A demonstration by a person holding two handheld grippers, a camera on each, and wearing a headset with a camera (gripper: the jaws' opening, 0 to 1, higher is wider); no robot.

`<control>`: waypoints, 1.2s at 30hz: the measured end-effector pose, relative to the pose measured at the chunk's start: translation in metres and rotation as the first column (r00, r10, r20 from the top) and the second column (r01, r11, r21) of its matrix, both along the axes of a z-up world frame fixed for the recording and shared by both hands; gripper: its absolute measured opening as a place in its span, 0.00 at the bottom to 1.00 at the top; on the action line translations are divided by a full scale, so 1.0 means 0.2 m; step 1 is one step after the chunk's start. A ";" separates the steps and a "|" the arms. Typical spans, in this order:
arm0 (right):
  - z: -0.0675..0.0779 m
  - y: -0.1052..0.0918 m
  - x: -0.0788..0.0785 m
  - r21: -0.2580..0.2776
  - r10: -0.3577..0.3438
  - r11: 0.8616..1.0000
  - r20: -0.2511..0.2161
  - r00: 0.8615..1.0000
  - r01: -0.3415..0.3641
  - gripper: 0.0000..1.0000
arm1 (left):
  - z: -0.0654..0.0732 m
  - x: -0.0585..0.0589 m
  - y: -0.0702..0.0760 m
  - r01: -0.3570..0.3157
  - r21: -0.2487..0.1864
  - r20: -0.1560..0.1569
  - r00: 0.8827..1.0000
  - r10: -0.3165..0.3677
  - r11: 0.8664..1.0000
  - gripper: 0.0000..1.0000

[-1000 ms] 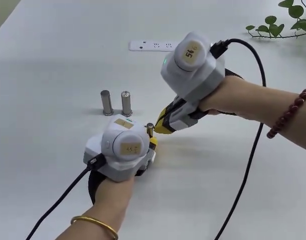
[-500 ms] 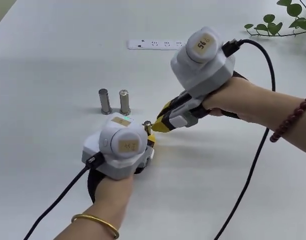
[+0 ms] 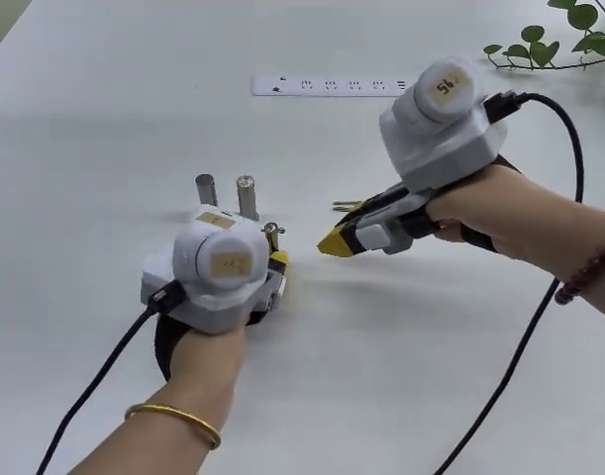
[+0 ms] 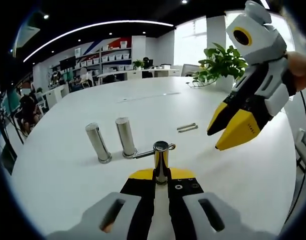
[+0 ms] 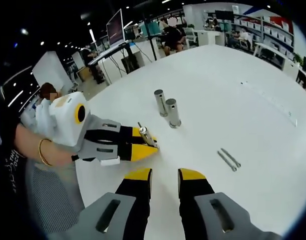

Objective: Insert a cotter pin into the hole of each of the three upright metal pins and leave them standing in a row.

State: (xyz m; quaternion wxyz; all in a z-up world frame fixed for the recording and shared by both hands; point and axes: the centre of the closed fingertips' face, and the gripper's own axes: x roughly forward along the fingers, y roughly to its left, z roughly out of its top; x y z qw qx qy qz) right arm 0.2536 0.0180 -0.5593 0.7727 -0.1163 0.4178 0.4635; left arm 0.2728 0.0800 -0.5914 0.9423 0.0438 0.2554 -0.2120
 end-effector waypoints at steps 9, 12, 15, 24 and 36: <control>-0.02 0.00 -0.03 0.006 -0.006 1.000 -0.011 1.000 0.006 0.17 | 0.01 0.01 0.12 -0.022 0.023 0.004 1.000 0.022 0.999 0.07; -0.02 0.00 -0.03 0.009 -0.002 1.000 -0.005 1.000 0.003 0.17 | 0.01 0.01 0.13 -0.021 0.028 -0.001 1.000 0.021 0.999 0.07; -0.01 0.00 -0.03 0.014 0.000 1.000 0.007 1.000 0.000 0.18 | 0.00 0.01 0.14 -0.024 0.030 -0.007 1.000 0.024 0.999 0.07; 0.00 -0.02 -0.02 0.022 -0.014 1.000 0.020 1.000 0.014 0.19 | -0.02 0.01 0.17 -0.046 0.024 -0.025 0.999 0.047 0.999 0.07; 0.00 -0.03 -0.01 0.025 -0.034 0.999 0.037 0.999 0.033 0.25 | -0.04 0.01 0.18 -0.061 0.022 -0.030 0.998 0.062 0.998 0.07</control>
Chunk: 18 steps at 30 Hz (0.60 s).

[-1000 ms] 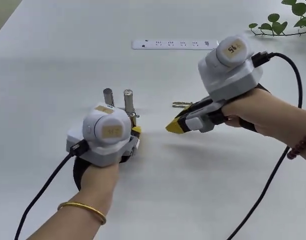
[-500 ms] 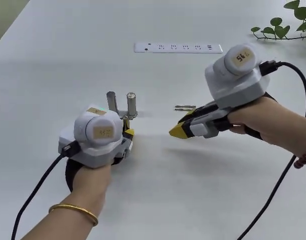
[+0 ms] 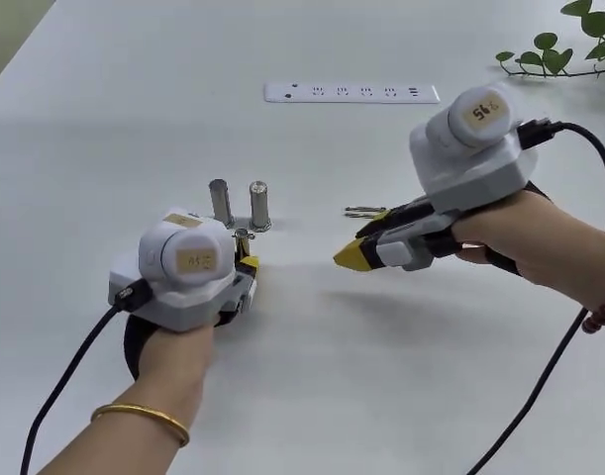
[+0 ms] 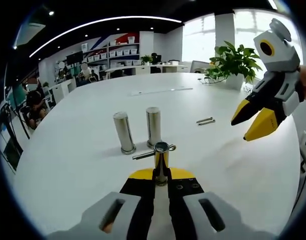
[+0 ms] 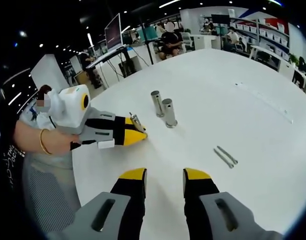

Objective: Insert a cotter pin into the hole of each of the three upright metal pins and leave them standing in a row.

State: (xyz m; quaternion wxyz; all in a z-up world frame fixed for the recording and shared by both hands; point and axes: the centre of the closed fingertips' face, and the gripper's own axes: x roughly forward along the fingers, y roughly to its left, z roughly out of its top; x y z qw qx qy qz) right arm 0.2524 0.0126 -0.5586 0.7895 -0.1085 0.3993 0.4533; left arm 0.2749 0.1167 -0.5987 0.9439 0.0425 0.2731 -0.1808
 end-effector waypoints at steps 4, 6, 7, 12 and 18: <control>0.00 0.00 -0.01 0.003 -0.001 1.000 -0.002 1.000 0.001 0.25 | 0.00 0.00 0.00 -0.002 0.006 0.005 1.000 0.002 1.000 0.07; -0.01 0.00 -0.01 -0.001 0.003 1.000 -0.001 1.000 -0.003 0.25 | 0.00 -0.01 0.00 -0.003 0.006 0.005 1.000 0.003 1.000 0.07; -0.01 0.00 -0.01 -0.003 0.005 1.000 -0.001 1.000 -0.005 0.25 | 0.00 -0.01 0.00 -0.004 0.006 0.006 1.000 0.004 1.000 0.07; -0.01 0.00 -0.02 -0.009 0.011 1.000 -0.004 1.000 -0.011 0.25 | 0.00 -0.01 0.00 -0.008 0.012 0.012 1.000 0.008 1.000 0.07; -0.01 -0.01 -0.02 -0.008 0.004 1.000 -0.003 1.000 -0.004 0.26 | 0.01 0.00 0.01 -0.013 0.000 0.022 1.000 0.013 1.000 0.09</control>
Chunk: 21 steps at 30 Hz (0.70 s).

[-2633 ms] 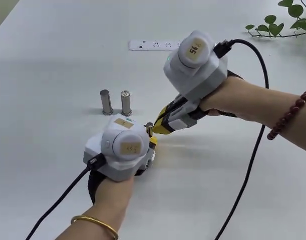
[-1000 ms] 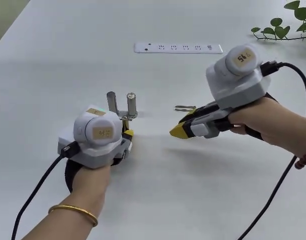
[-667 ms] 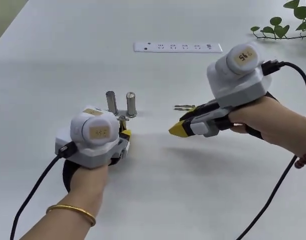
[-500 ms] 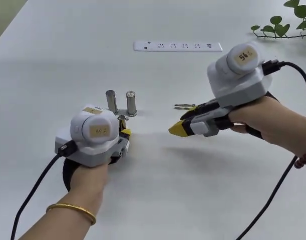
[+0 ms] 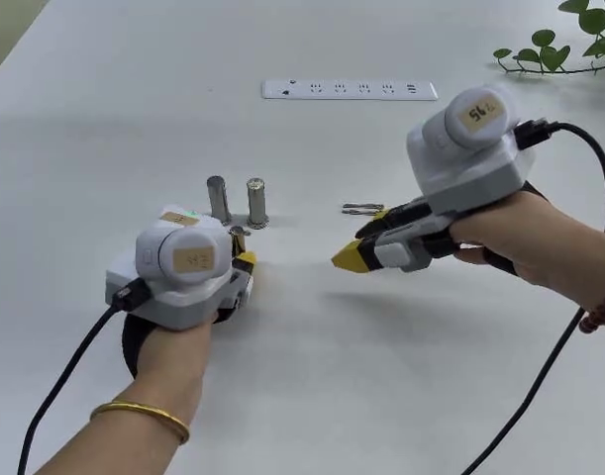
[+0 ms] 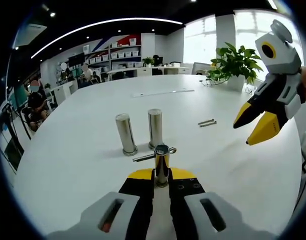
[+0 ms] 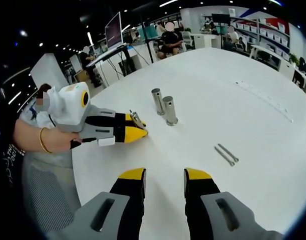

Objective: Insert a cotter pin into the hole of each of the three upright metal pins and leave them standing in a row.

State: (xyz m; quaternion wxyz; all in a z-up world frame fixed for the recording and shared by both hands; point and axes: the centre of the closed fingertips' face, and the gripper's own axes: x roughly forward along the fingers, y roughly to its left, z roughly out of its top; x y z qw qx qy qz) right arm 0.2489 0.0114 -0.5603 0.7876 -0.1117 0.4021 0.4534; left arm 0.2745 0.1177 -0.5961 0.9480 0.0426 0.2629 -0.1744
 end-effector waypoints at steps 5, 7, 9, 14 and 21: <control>0.00 0.01 0.00 0.005 -0.003 1.000 0.004 1.000 0.003 0.26 | 0.00 0.00 0.00 -0.003 -0.001 0.000 1.000 0.003 1.000 0.11; 0.00 0.01 0.00 0.006 -0.004 1.000 0.006 1.000 0.004 0.26 | 0.00 0.00 0.01 -0.006 -0.004 -0.004 1.000 0.006 1.000 0.13; 0.01 0.02 0.00 0.016 -0.010 1.000 0.014 1.000 0.009 0.26 | 0.00 0.00 0.01 -0.009 0.000 -0.009 1.000 0.009 1.000 0.14; 0.04 0.04 0.03 0.045 -0.033 0.998 0.036 0.999 0.031 0.26 | 0.01 -0.02 0.03 -0.014 -0.029 -0.024 1.000 0.013 0.999 0.24; 0.07 0.09 0.10 0.096 -0.049 0.995 0.082 0.995 0.041 0.28 | 0.08 -0.03 0.04 0.018 -0.045 -0.001 1.000 -0.018 0.999 0.33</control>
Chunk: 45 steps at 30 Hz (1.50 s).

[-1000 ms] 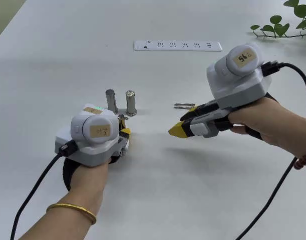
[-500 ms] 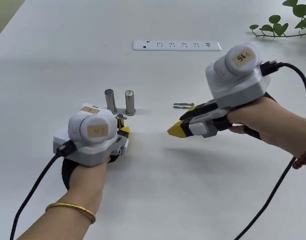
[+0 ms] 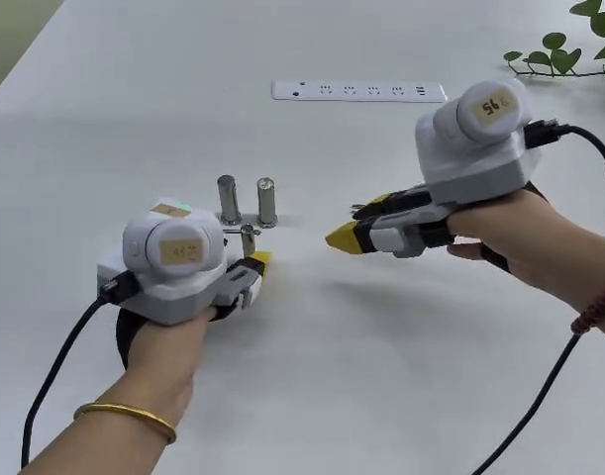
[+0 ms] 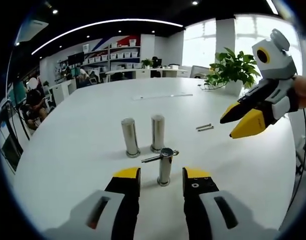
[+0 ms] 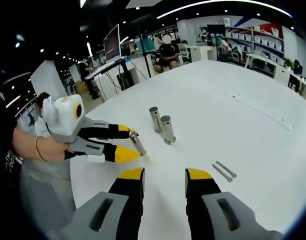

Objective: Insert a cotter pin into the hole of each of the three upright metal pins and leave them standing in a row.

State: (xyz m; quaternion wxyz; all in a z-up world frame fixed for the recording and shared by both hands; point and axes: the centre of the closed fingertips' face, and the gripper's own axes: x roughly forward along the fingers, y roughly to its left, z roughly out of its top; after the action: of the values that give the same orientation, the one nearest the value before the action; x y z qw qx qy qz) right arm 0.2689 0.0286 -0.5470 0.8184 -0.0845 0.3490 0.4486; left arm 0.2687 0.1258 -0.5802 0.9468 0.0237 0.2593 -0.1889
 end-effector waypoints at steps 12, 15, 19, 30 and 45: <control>0.04 0.14 0.13 0.050 0.007 0.999 0.103 0.995 -0.012 0.29 | 0.10 -0.07 0.02 0.062 -0.035 0.015 0.998 -0.062 0.997 0.49; 0.05 0.18 0.17 0.067 0.005 0.998 0.120 0.993 -0.013 0.27 | 0.13 -0.08 0.03 0.073 -0.049 0.029 0.997 -0.072 0.996 0.54; 0.04 0.21 0.21 0.076 0.005 0.997 0.131 0.991 -0.016 0.26 | 0.16 -0.09 0.04 0.074 -0.059 0.033 0.997 -0.073 0.995 0.58; 0.00 0.32 0.27 0.108 -0.003 0.994 0.132 0.991 -0.011 0.22 | 0.21 -0.16 0.09 0.074 -0.063 0.041 0.997 -0.071 0.995 0.70; -0.06 0.43 0.32 0.112 -0.010 0.994 0.126 0.992 -0.004 0.15 | 0.26 -0.21 0.10 0.102 -0.101 0.081 0.992 -0.094 0.990 0.90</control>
State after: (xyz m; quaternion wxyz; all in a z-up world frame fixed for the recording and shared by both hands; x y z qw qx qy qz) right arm 0.3327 0.1141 -0.5596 0.8429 -0.0659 0.2710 0.4601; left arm 0.2263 0.1451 -0.5283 0.9455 -0.0063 0.2114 -0.2474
